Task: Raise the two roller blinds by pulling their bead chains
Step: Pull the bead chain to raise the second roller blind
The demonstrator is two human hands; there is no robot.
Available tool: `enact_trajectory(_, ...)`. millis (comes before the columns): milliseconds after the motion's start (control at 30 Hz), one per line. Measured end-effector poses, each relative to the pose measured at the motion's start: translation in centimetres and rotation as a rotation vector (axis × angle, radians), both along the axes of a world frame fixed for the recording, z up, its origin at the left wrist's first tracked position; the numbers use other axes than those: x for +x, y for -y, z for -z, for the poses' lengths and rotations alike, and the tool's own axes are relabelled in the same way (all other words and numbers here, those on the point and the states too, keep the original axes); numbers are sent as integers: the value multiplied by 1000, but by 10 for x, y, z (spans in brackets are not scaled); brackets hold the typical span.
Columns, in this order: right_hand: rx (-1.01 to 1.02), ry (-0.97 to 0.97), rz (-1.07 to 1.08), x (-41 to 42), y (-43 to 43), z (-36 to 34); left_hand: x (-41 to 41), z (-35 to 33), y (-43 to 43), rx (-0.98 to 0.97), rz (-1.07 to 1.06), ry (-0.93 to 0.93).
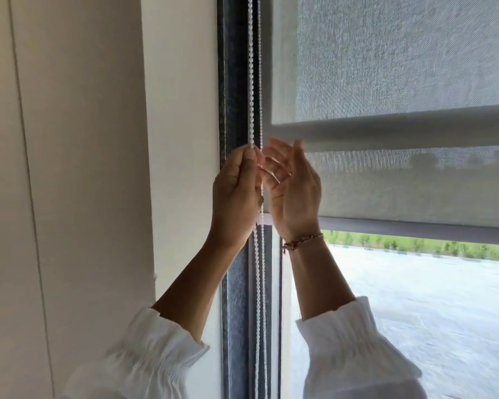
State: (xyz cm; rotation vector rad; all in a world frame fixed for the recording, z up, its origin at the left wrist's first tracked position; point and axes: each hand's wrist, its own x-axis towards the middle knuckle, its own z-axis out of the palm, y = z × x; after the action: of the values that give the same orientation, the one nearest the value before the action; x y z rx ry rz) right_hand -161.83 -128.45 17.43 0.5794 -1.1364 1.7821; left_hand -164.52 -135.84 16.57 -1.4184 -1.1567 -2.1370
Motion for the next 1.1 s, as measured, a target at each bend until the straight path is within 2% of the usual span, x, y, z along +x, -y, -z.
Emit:
enact_trajectory(100, 72, -15, 25, 4, 5, -24, 1, 35, -9, -63, 58, 59)
enact_trajectory(200, 121, 20, 24, 5, 9, -35, -1, 77, -13, -160, -11, 108)
enact_trajectory(333, 90, 92, -10, 1, 11, -33, -3, 127, -12, -250, -18, 181)
enact_trajectory(433, 37, 171, 205, -12, 13, -18, -8, 146, -13, -305, -46, 204)
enact_trajectory(500, 50, 141, 366, -20, 16, -8, -14, 147, -11, -333, -12, 252)
enact_trajectory(633, 42, 42, 473, -26, 17, 0, -33, 128, -5, -338, 158, 387)
enact_trajectory(733, 30, 4, 514, -28, 17, 3, -42, 95, -2, -298, 207, 466)
enact_trajectory(900, 68, -23, 614, -30, 26, 18, -41, 27, 4, -161, 241, 354)
enact_trajectory(1100, 93, -18, 561, -31, 20, 50, -30, -28, 18, -106, 327, 202)
